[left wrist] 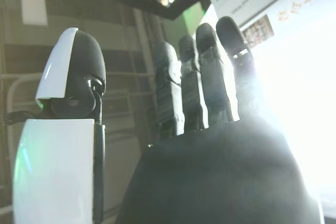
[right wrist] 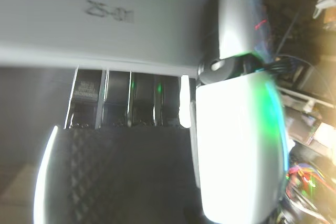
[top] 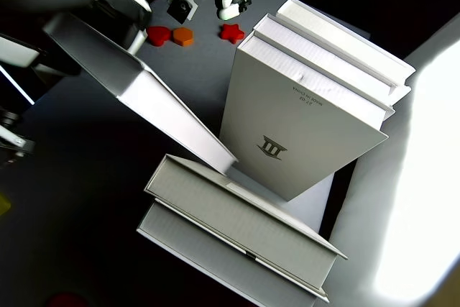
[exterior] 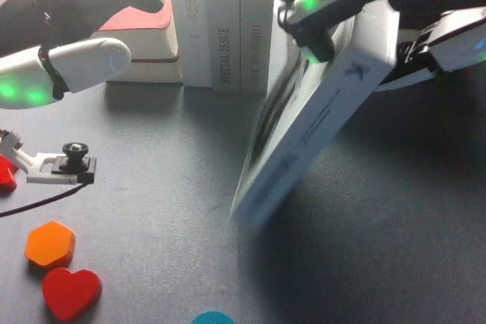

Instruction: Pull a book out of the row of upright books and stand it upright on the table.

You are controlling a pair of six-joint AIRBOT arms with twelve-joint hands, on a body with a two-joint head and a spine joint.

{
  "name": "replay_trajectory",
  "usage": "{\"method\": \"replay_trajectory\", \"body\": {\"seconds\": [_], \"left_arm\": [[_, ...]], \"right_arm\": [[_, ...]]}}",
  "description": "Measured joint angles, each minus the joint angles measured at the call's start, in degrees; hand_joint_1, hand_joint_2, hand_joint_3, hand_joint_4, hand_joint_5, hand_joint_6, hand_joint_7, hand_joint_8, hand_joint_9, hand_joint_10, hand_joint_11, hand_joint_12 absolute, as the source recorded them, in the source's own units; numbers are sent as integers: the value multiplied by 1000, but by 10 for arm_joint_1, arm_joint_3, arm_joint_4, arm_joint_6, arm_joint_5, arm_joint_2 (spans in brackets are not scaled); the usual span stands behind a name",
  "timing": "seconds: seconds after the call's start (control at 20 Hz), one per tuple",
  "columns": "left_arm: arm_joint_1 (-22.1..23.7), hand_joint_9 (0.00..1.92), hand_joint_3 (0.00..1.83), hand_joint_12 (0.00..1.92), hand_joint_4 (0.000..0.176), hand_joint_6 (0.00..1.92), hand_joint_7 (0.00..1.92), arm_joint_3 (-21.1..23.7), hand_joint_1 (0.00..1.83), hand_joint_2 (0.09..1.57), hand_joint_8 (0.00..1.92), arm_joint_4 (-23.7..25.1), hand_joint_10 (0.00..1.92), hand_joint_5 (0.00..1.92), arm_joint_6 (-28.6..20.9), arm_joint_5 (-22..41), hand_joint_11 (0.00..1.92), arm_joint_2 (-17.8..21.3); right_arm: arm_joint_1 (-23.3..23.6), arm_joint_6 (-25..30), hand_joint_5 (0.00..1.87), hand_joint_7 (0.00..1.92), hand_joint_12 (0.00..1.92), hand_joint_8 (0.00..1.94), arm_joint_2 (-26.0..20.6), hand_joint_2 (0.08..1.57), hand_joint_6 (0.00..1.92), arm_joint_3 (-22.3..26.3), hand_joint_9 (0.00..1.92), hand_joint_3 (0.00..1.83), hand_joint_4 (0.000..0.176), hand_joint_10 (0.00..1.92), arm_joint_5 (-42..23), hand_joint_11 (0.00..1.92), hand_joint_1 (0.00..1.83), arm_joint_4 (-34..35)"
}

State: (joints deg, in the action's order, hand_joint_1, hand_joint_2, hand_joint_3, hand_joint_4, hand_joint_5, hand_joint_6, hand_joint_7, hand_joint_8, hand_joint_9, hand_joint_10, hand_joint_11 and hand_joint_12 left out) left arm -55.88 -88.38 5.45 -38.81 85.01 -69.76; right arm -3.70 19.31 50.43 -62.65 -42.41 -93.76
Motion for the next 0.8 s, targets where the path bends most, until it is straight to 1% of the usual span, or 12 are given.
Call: {"method": "replay_trajectory", "body": {"seconds": [0.05,0.1,0.2,0.25,0.3,0.4,0.45,0.55,0.6,0.7,0.75,0.8], "left_arm": [[-1,398,0,1266,0,0,397,0,950,1111,2,2,7,468,0,0,0,0],[-1,406,0,1296,0,0,398,0,974,1089,2,2,8,466,0,0,0,0],[-1,409,0,1265,0,1,407,0,974,1086,4,0,8,468,0,0,0,0],[-1,422,0,1264,0,4,422,0,1021,1061,9,-1,12,476,0,1,0,0],[-1,422,0,1264,0,4,422,0,1021,1061,9,-1,12,476,0,1,0,0],[-1,422,0,1269,0,0,416,0,1053,1050,5,-1,11,462,0,1,0,0],[-1,455,0,1319,0,13,453,0,1039,1063,13,0,18,492,0,1,0,0],[-1,458,0,1323,0,11,463,0,1039,1077,16,-1,18,490,0,1,0,0],[-1,459,4,1308,0,1,453,0,1016,1092,6,0,14,468,0,1,0,0],[-1,455,8,1311,0,0,453,0,1013,1100,5,-1,12,457,0,1,0,0],[-1,439,6,1319,0,11,434,0,995,1098,1,-1,4,478,0,1,0,0],[-2,439,5,1320,0,14,433,0,996,1096,0,0,4,484,0,1,0,0]], "right_arm": [[0,-15,779,450,1528,1504,-9,1316,1404,7,600,0,0,663,-5,128,1143,23],[0,-18,779,450,1528,1504,-10,1316,1404,9,600,0,0,661,-7,128,1143,31],[0,-29,779,450,1527,1505,-11,1316,1404,9,601,0,0,660,-11,128,1143,41],[0,-32,779,450,1527,1505,-13,1316,1404,9,602,0,0,657,-13,128,1143,49],[0,-36,779,450,1527,1505,-14,1316,1404,9,602,0,0,657,-13,128,1143,55],[-2,-69,779,450,1527,1505,-14,1316,1404,9,603,0,0,655,-10,128,1143,82],[-12,-100,779,450,1527,1505,-12,1316,1404,9,604,0,0,652,-9,129,1143,122],[-28,-147,779,450,1526,1505,-3,1315,1404,5,605,0,0,651,-8,129,1143,166],[-43,-187,779,450,1526,1505,5,1315,1404,2,606,0,0,649,-4,129,1143,203],[-66,-227,779,450,1526,1505,16,1316,1404,-7,606,0,0,648,-9,129,1143,259],[-91,-257,779,450,1526,1505,28,1316,1404,-18,607,0,0,645,-16,129,1143,316],[-112,-286,779,450,1526,1505,37,1315,1404,-29,608,0,0,645,-18,129,1143,352]]}}
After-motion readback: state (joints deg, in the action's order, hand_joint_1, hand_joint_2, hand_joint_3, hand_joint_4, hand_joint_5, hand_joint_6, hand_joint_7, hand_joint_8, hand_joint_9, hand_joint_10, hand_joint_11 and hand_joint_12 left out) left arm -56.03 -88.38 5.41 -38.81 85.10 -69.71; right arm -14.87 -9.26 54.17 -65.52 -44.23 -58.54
